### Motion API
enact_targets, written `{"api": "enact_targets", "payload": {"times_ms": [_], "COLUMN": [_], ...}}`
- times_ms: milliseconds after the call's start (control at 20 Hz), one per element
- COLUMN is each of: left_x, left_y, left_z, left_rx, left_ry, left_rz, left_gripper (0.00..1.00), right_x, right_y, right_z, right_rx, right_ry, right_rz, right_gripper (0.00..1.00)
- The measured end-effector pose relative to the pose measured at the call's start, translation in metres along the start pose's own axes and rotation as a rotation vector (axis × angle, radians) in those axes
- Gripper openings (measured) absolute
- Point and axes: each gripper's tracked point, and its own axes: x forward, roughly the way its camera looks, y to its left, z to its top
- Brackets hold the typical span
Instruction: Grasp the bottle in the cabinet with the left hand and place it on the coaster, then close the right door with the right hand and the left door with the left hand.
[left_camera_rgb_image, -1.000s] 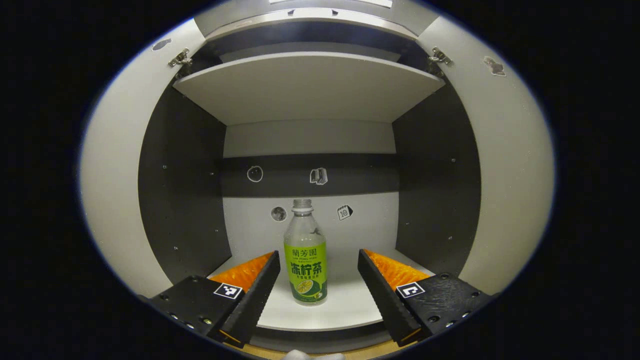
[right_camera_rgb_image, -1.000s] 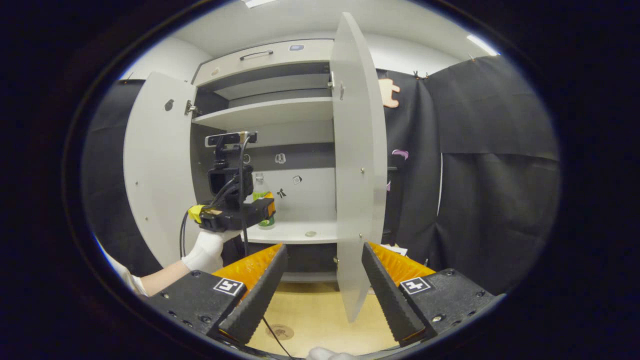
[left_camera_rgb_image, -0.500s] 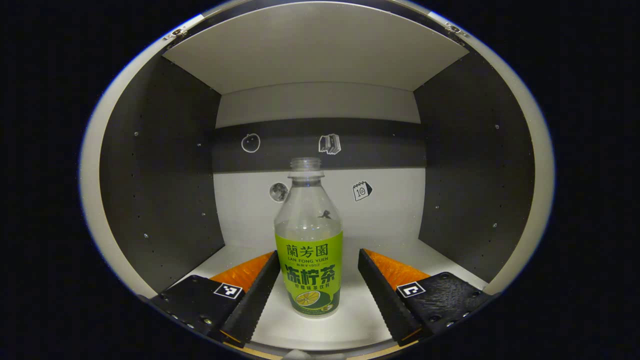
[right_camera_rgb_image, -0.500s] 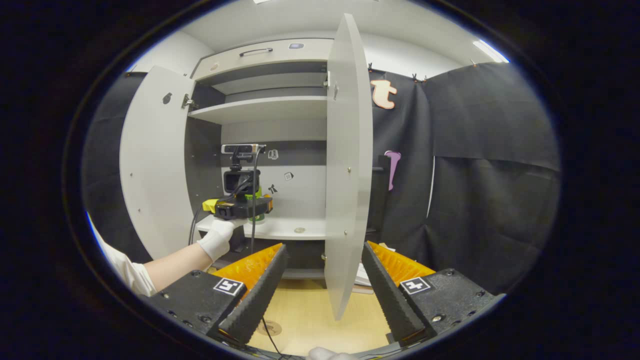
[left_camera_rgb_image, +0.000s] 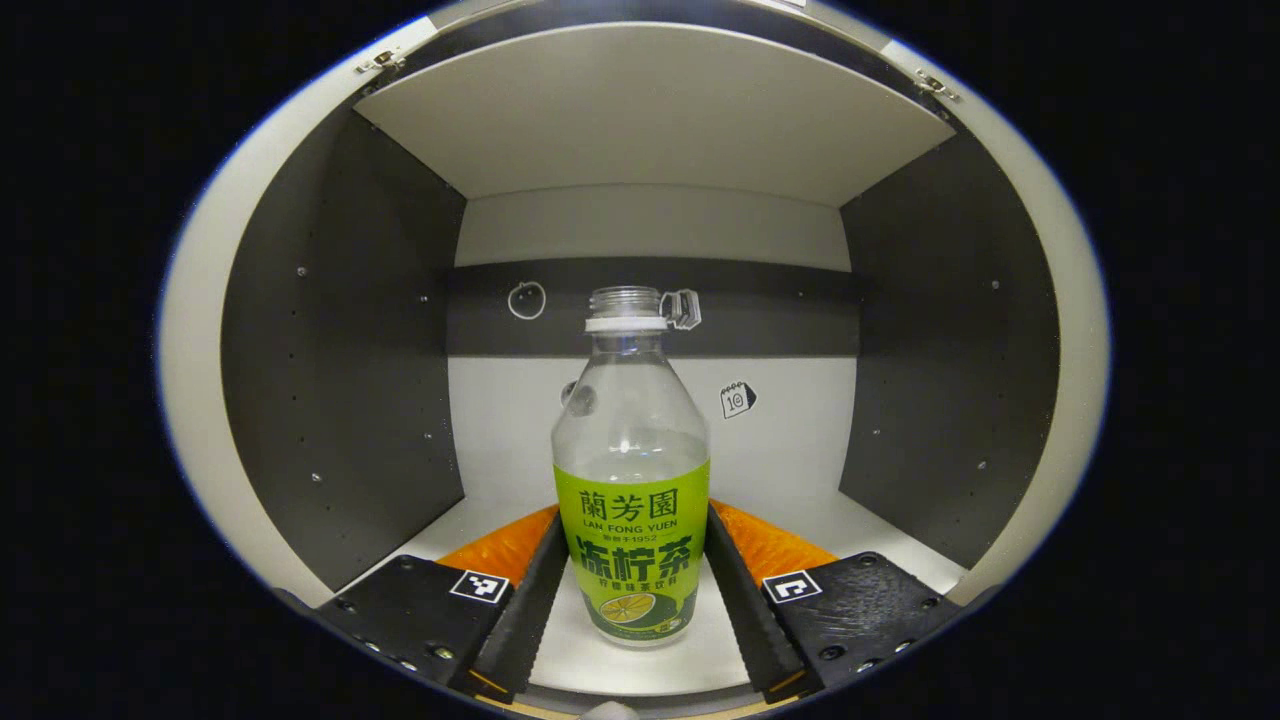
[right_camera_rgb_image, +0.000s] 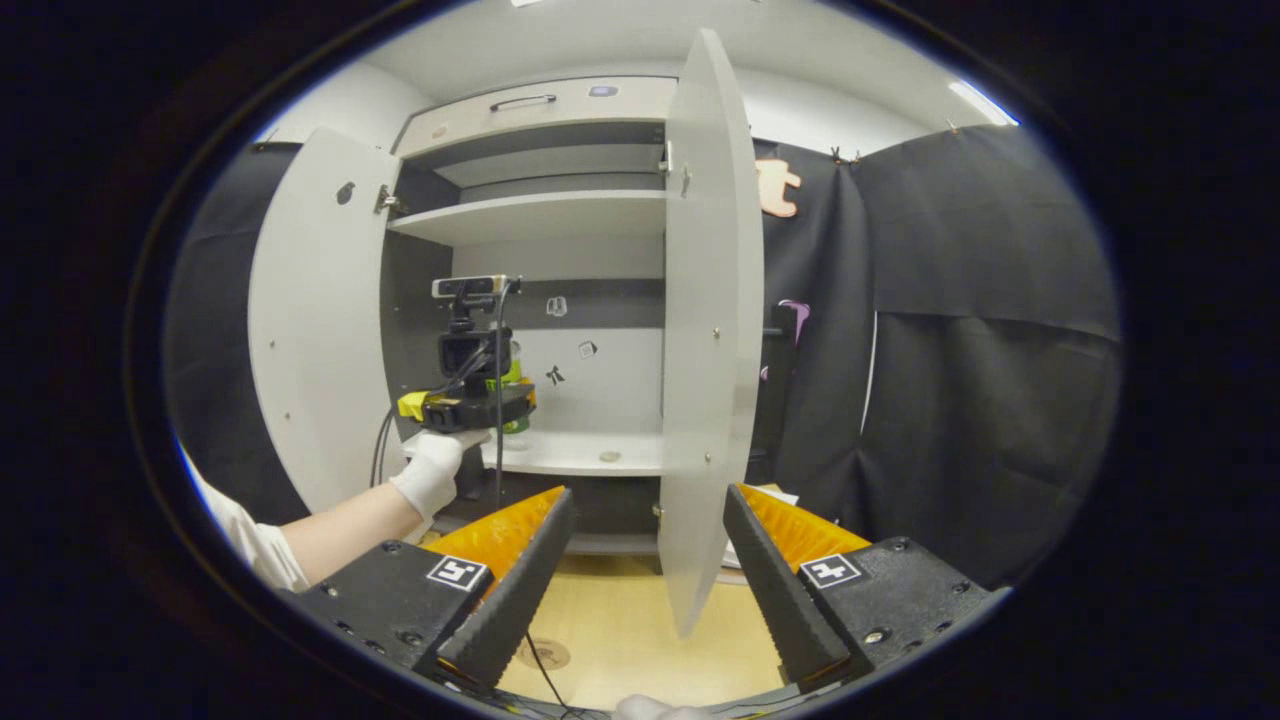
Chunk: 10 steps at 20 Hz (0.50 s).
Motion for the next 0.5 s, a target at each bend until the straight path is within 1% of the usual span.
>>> {"api": "enact_targets", "payload": {"times_ms": [250,400,450,500], "left_x": [-0.066,-0.112,-0.127,-0.142], "left_y": [-0.007,-0.017,-0.02,-0.023], "left_z": [0.018,0.01,0.005,-0.001], "left_rx": [-0.002,-0.013,-0.014,-0.012], "left_ry": [-0.06,-0.063,-0.062,-0.063], "left_rz": [-0.05,-0.084,-0.094,-0.1], "left_gripper": [0.77,0.77,0.8,0.77], "right_x": [-0.007,-0.012,-0.013,-0.016], "right_y": [0.001,-0.002,-0.006,-0.01], "right_z": [-0.006,-0.013,-0.017,-0.02], "right_rx": [-0.001,0.008,0.01,0.014], "right_ry": [-0.006,0.003,0.01,0.016], "right_rz": [0.02,0.026,0.022,0.019], "right_gripper": [0.99,0.99,0.99,0.99]}}
